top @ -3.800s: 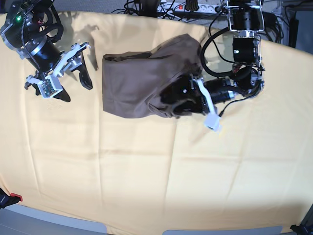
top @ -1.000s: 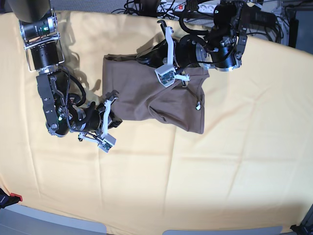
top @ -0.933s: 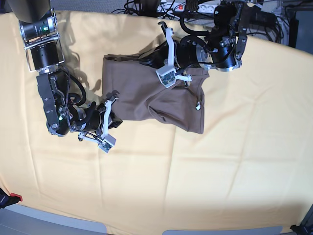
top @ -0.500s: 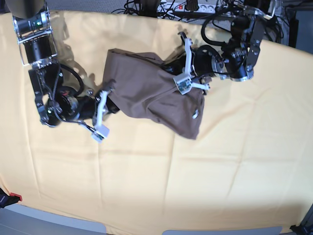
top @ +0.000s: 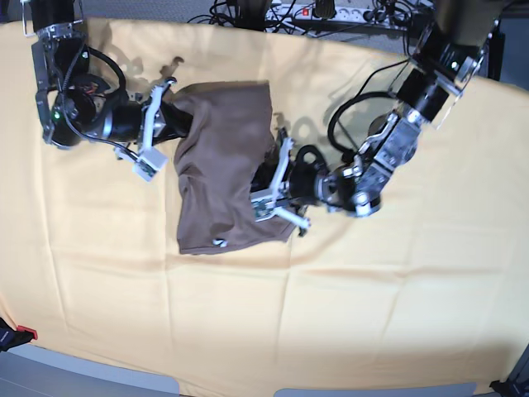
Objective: Fold the T-shirt properly
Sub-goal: 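Grasp the bundle with both grippers and fold it over again, then release the bundle and pull both grippers away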
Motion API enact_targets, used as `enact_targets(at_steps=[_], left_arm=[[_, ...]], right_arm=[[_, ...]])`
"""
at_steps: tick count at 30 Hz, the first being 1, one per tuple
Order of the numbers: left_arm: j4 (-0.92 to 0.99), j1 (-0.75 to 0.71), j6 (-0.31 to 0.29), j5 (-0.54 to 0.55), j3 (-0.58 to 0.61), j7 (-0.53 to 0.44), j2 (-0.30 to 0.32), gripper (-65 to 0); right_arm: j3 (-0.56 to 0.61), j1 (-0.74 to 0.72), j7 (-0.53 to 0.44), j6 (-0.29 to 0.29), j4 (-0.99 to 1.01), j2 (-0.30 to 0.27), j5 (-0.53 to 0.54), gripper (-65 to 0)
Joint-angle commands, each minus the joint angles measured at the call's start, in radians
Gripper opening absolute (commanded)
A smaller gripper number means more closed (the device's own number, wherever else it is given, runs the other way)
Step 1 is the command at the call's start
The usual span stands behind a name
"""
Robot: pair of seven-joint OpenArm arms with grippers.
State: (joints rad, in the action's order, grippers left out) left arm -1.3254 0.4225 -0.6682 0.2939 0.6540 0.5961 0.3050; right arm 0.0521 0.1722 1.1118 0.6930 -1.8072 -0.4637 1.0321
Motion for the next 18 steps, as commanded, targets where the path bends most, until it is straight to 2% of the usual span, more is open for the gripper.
enact_targets(at_steps=[1,7,9,14,16,18], left_arm=[[0.026,0.027,0.030,-0.079,0.029,0.078,-0.013,-65.0],[0.029,0.134,0.049,-0.060,0.051,0.150,-0.064,-65.0],[0.028,0.163,0.062,-0.005,0.051,0.222,-0.070,-65.0],[-0.027,0.210,0.104,0.182,0.049,0.478,-0.069,-65.0],[-0.062,0.219,0.092,0.259,0.034,0.525,-0.051,-65.0],[-0.096,0.220,0.086,0.319,0.003,0.527,-0.021,-65.0]], right_arm=[[-0.044,0.012,-0.017,0.005,-0.021,-0.009,0.019,-65.0],[-0.238,0.121,-0.018,0.005,-0.022,0.063,0.019,-65.0],[-0.269,0.146,-0.018,0.005,-0.022,0.099,0.019,-65.0],[-0.279,0.166,-0.014,0.005,-0.022,0.180,0.040,-65.0],[-0.279,0.161,-0.015,0.005,-0.023,0.208,0.051,-65.0],[-0.279,0.149,-0.015,0.005,-0.024,0.227,0.048,-65.0]])
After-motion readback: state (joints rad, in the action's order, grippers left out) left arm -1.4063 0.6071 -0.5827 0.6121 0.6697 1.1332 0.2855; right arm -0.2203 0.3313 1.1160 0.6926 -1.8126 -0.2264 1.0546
